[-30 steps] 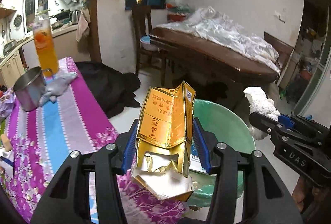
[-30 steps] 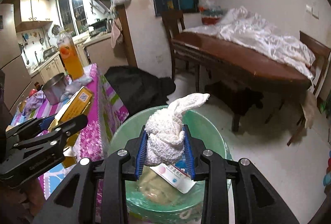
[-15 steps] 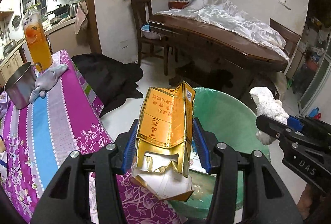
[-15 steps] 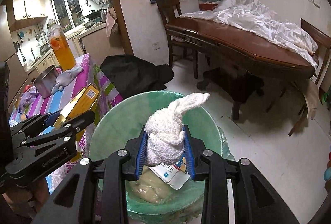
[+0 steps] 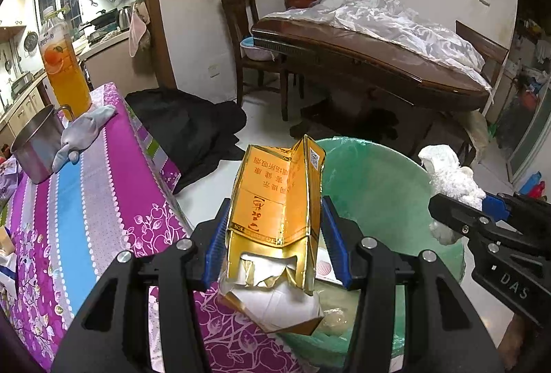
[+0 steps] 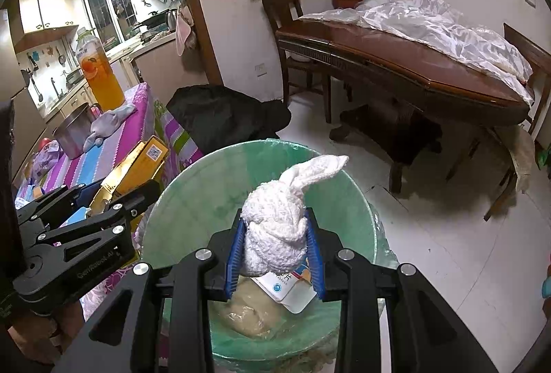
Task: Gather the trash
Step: 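Carry the gold pack and white cloth over the trash bin, then open both tools to drop the gold pack and cloth into the bin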
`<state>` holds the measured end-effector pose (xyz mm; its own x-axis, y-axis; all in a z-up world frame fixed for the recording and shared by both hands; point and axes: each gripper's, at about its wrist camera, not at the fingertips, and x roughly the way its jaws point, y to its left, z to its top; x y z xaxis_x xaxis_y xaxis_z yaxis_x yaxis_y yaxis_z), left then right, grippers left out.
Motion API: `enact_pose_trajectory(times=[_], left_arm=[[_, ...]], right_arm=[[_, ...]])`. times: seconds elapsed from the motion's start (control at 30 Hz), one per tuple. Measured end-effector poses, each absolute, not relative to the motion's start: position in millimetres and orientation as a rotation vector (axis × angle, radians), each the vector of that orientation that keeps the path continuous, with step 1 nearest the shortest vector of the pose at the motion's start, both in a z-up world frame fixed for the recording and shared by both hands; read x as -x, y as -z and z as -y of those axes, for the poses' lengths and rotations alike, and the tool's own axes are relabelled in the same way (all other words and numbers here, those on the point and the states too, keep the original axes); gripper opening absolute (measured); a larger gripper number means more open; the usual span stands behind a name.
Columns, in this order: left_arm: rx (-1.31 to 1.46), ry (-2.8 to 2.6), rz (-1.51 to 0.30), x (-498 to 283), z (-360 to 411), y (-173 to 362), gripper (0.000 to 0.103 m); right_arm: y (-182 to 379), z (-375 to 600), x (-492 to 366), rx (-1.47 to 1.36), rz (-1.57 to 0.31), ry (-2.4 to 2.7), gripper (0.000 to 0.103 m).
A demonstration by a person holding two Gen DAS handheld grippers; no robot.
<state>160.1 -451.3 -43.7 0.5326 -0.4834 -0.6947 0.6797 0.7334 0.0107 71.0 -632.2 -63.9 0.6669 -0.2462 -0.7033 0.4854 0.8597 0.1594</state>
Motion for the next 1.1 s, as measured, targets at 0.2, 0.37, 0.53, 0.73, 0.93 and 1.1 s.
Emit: enact_pose_trajectory(times=[0.2,0.37,0.53,0.73,0.93,1.1], left_arm=[[-0.299,0.701,-0.727,-159.9,452.5,45.6,0.048],[-0.305,0.700,-0.731,-160.6,452.9,49.5,0.048],[-0.307,0.701,-0.739,-162.3,454.0,51.9,0.051],[-0.298,0.690,-0.748,-165.6,451.5,53.7,0.061],[-0.301,0.688,-0.748,-164.0,449.1,53.8,0.061],[-0.302,0.678,-0.736,-161.0,443.0,49.4,0.061]], right_arm=[[66.8,631.4,-72.6,-0.354,-0.735,0.422,0.034],[68.5,631.1,-73.3,-0.355,-0.735,0.419,0.034],[70.9,630.4,-73.9,-0.361,-0.733,0.420,0.039],[71.2,632.8,-70.2,-0.374,-0.715,0.442,0.052],[68.1,630.8,-65.2,-0.374,-0.703,0.439,0.052],[56.0,620.3,-55.7,-0.360,-0.655,0.428,0.055]])
